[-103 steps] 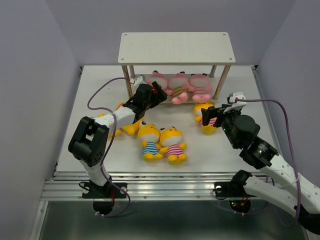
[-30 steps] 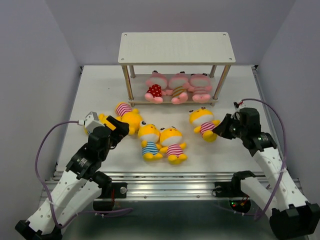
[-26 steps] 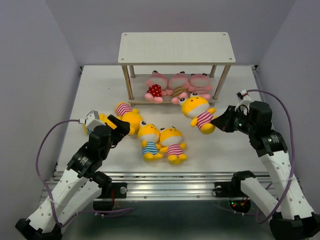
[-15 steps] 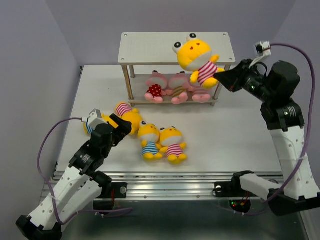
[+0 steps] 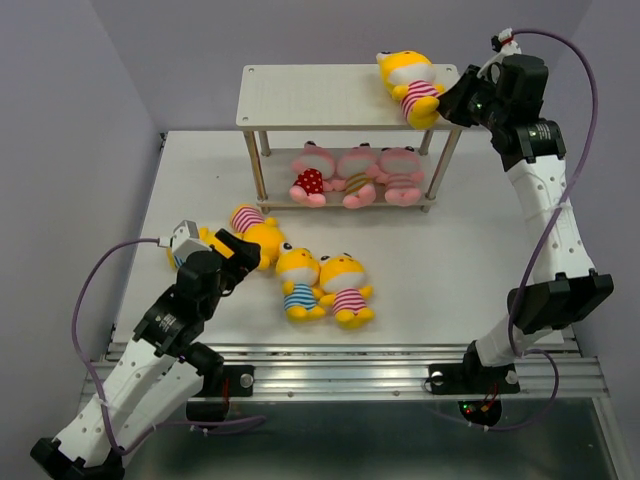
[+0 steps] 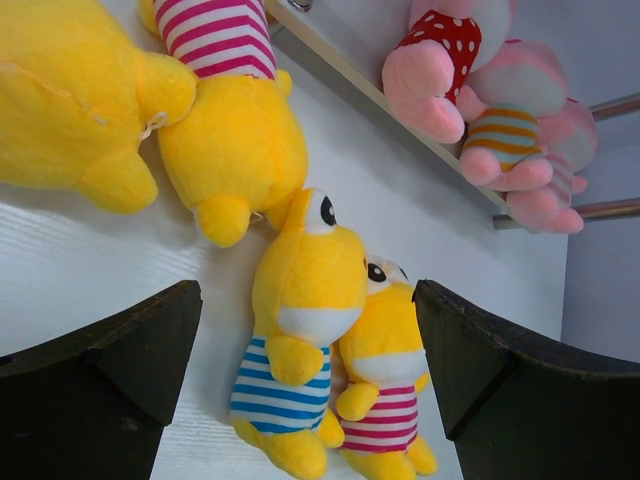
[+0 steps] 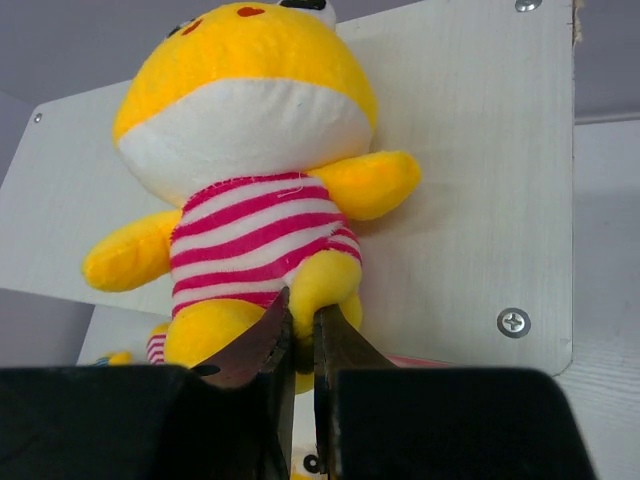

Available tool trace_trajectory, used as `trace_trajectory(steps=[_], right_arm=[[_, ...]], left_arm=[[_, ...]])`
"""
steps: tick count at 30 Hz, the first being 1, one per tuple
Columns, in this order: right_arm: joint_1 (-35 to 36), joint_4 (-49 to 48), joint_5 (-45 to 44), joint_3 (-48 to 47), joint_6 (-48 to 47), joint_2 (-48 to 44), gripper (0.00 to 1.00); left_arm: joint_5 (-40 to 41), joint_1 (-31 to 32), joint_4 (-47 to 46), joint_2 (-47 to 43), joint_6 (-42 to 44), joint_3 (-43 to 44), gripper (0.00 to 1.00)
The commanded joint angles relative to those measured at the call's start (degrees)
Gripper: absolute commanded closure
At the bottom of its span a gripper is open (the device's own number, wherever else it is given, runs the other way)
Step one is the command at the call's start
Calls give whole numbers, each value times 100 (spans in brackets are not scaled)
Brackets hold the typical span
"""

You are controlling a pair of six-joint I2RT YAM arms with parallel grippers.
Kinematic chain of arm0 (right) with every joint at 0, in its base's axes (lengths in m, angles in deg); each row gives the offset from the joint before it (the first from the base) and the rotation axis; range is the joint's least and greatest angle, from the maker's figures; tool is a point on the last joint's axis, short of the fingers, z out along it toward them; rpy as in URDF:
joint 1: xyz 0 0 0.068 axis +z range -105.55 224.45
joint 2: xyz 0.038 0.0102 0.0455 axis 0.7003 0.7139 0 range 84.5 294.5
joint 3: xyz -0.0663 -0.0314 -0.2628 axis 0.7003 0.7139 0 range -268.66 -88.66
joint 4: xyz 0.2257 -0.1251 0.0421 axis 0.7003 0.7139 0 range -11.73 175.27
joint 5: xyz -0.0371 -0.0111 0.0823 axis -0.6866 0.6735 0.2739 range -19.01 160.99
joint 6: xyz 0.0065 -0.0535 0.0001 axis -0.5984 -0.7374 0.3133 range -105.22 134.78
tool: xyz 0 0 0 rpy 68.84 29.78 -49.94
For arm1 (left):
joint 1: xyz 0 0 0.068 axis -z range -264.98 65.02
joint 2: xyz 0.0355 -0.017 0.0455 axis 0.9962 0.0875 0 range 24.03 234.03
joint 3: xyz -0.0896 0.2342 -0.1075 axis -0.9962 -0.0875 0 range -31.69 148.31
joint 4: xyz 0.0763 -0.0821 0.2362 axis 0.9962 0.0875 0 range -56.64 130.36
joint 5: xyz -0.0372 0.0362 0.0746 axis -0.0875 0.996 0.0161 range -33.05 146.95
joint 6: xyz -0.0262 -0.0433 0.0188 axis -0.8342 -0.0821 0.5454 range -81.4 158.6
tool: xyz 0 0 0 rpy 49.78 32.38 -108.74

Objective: Place and organize the stuffed toys onto the shelf

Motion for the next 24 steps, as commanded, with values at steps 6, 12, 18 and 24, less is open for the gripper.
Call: trace_trajectory(steps=[6, 12, 18, 24], right_arm=[[-186, 576, -752, -607, -176, -163, 92], [-187, 656, -753, -563, -211, -145, 80], [-187, 674, -752, -476, -211, -75, 51], [-239, 621, -999, -598, -203, -75, 41]], left_arm=[[192, -2, -7, -75, 2, -57, 1], [86, 7, -34, -14, -7, -127, 1], [104, 7, -17, -13, -51, -127, 1], [60, -2, -34, -5, -77, -163, 1]])
